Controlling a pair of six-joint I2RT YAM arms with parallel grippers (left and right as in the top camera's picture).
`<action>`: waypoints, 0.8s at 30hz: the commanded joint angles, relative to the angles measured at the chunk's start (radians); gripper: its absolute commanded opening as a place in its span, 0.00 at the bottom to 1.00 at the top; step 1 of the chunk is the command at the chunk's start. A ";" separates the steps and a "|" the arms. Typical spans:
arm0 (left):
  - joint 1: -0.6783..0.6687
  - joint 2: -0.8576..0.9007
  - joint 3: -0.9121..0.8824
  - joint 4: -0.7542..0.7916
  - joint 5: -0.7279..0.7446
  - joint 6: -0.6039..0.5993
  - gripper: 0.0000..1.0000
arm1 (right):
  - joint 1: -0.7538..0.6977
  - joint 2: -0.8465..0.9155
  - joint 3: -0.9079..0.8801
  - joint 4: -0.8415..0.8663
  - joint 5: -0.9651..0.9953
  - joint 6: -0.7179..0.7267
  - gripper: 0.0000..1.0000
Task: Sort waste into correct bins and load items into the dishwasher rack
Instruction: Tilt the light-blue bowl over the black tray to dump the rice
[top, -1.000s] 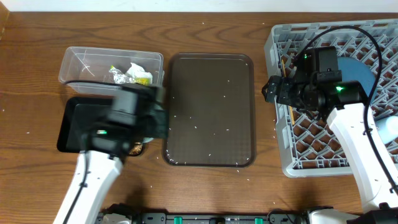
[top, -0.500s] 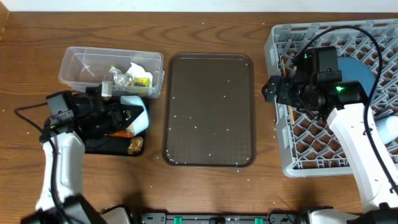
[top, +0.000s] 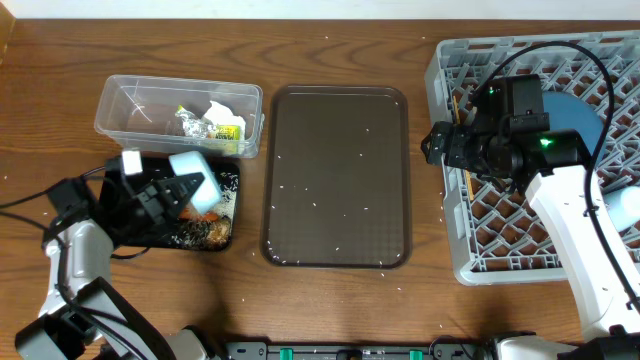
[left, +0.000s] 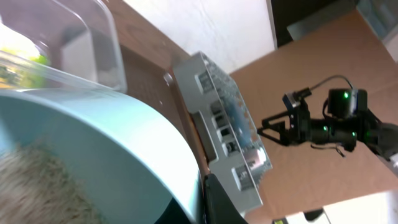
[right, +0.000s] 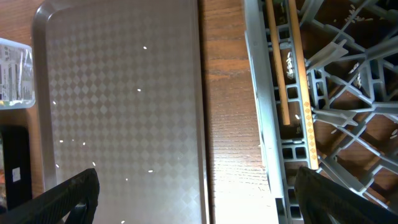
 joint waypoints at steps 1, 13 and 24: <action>0.032 -0.003 -0.003 -0.003 0.047 0.044 0.06 | 0.010 0.003 -0.003 0.002 0.007 0.007 0.95; 0.037 -0.004 -0.004 -0.023 0.048 0.119 0.06 | 0.010 0.003 -0.003 0.000 0.006 0.007 0.95; 0.038 0.000 -0.008 -0.050 0.003 0.210 0.06 | 0.010 0.003 -0.003 0.002 0.006 0.007 0.95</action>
